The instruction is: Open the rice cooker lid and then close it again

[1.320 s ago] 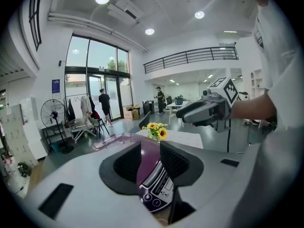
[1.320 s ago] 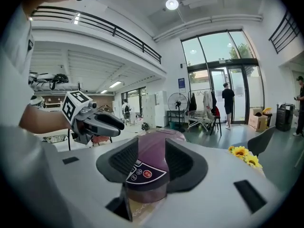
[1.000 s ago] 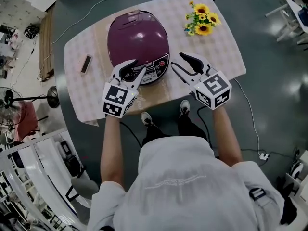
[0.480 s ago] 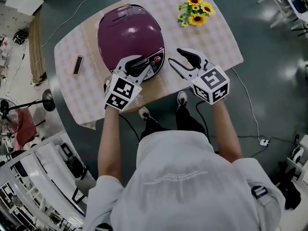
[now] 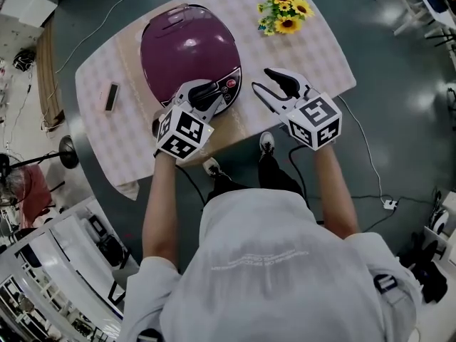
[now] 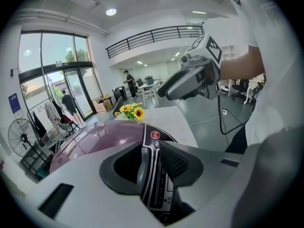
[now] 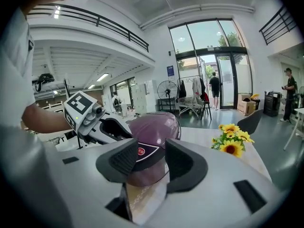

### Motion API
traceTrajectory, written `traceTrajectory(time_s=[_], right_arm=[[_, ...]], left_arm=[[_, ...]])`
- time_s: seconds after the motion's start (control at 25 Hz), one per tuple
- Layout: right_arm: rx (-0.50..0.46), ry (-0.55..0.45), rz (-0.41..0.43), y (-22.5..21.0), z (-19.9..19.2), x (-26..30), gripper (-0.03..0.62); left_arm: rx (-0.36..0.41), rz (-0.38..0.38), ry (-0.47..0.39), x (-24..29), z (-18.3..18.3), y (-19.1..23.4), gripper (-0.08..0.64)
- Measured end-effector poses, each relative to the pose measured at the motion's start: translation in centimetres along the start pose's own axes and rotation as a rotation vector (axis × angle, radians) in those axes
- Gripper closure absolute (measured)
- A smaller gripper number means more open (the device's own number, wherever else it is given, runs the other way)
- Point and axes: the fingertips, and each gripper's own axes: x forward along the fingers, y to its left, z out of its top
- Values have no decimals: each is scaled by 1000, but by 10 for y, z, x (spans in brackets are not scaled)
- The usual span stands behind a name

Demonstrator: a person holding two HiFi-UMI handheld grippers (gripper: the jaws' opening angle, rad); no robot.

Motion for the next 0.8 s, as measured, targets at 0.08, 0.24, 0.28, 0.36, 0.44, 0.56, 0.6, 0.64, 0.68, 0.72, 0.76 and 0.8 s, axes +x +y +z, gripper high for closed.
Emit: traceTrajectory(time_s=[0.08,0.24,0.28,0.36,0.44,0.56,0.6,0.64,0.68,0.72,0.76,0.8], right_arm=[[2,0,-2,0,0,0,399],[-4,-1,-7,1,1,-3,399],[-7,-2,-9,1,2,-4,399],[-9,-5,-12,2,3,-5,399],[-10,-5,-15,1,3,-6,399],[-10,-4,-17,2,3,-8,399],[-8,-4,-17,2,3,-9,399],[-7,-3,-17,2,2,-9,399],[-6,-3,-17,2,2,-9,399],[-4,-2,-16,2,1,-9,399],[-3,-1,-14,2,1,-9,399],[-2,0,-12,2,0,-9,399]], left_arm=[[5,-5,15,1,-2,-1,426],[-14,-11,25,0,-4,-2,428],[-18,-11,28,-1,-4,-2,428],[-28,-10,31,-2,-5,-2,428],[-54,-8,24,-3,-6,-1,428],[-83,4,14,-3,-5,0,428],[-81,12,16,-3,-5,-1,428],[-78,21,18,-3,-4,-1,428],[-76,29,22,-3,-4,-1,428],[-76,35,25,-3,-4,-1,428],[-81,37,29,-3,-5,-1,428],[-87,37,32,-3,-5,-1,428]])
